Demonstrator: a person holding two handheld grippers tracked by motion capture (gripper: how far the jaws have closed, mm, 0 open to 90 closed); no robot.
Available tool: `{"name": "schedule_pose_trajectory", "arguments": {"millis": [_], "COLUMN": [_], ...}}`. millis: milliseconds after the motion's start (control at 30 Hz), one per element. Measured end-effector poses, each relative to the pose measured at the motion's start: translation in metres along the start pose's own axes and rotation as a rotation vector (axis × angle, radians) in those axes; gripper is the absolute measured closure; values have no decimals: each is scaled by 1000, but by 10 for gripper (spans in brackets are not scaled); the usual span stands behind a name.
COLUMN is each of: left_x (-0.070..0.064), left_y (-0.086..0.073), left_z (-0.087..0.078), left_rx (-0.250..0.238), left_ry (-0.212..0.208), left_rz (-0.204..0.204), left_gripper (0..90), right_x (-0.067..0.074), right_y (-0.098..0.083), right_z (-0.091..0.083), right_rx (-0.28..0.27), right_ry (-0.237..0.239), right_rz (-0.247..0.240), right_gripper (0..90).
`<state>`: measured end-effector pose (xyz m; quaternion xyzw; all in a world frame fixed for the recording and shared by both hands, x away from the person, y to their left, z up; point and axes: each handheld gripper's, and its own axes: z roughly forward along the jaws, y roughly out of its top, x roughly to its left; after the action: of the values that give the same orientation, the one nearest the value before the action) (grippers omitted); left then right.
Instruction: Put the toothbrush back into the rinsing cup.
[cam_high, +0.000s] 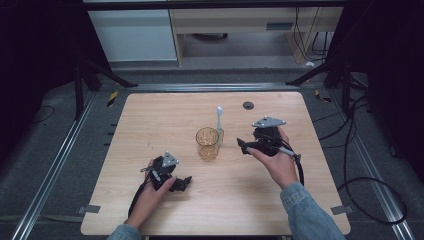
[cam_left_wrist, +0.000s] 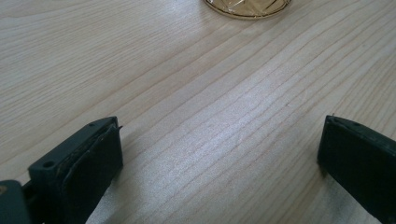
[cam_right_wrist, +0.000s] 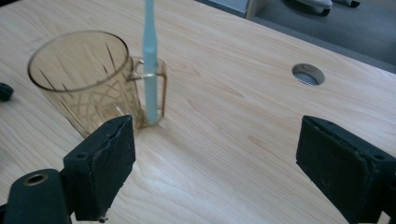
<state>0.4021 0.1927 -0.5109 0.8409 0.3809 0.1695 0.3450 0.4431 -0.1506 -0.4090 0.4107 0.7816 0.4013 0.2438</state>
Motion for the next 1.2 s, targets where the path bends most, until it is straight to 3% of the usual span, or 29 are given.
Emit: {"name": "schedule_pose_trajectory", "arguments": {"millis": [267, 600, 833, 933, 1200], "left_x": [0, 0, 0, 0, 0], "left_y": [0, 0, 0, 0, 0], "left_z": [0, 0, 0, 0, 0], "left_rx": [0, 0, -1, -1, -1], "left_ry": [0, 0, 0, 0, 0], "left_rz": [0, 0, 0, 0, -1], "left_gripper": [0, 0, 0, 0, 0], "right_x": [-16, -30, -40, -46, -59], "right_y": [-16, -49, -79, -91, -109], "right_z": [-9, -15, -7, -3, 0], "right_rx": [50, 113, 189, 224, 231], "right_ry": [-15, -22, -3, -22, -36], "right_rz": [11, 39, 106, 133, 198], "right_gripper": [119, 114, 108, 106, 109]}}
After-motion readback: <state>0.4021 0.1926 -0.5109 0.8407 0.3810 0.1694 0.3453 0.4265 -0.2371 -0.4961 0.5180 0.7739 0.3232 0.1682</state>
